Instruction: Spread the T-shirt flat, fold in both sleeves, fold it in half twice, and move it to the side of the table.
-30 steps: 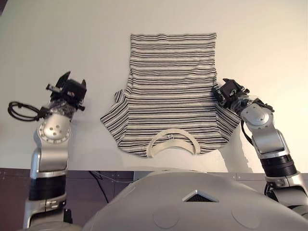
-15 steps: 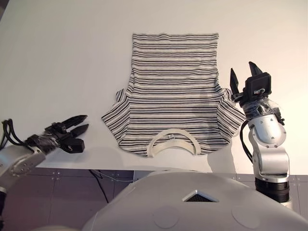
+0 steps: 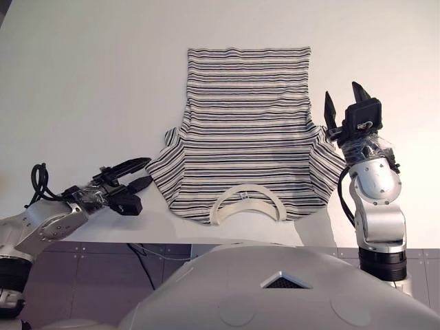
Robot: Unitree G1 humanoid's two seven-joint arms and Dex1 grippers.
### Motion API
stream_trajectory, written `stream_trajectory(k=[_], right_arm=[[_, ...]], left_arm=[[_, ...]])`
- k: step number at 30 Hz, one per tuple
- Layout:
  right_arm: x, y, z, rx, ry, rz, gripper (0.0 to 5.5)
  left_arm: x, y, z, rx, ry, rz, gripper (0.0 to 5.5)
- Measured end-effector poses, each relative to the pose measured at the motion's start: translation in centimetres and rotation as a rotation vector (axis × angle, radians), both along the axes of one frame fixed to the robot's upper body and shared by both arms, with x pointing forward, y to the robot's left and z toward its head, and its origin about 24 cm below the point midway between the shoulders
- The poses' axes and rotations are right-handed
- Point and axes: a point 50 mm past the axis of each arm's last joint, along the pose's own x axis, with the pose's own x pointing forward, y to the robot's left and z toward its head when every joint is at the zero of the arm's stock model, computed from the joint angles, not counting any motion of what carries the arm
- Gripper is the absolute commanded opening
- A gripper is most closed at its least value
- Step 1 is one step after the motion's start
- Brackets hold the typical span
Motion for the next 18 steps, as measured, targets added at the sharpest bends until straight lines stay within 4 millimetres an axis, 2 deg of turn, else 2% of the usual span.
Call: stream_trajectory(k=[4, 12, 17, 18], right_arm=[[0.0, 0.0, -0.2, -0.001, 0.003, 0.001, 2.44], [0.1, 0.0, -0.3, -0.001, 0.003, 0.003, 2.44], [0.4, 0.0, -0.2, -0.002, -0.003, 0.004, 2.44], [0.4, 0.0, -0.3, -0.002, -0.003, 0.004, 2.44]], left_arm=[[1.0, 0.2, 0.0, 0.076, -0.051, 0.034, 2.91], [-1.0, -0.5, -0.4, 0.052, -0.089, 0.082, 2.91], [-1.3, -0.5, -1.5, -0.018, -0.129, 0.133, 2.91], [-1.2, -0.5, -1.6, -0.027, -0.137, 0.141, 2.7]])
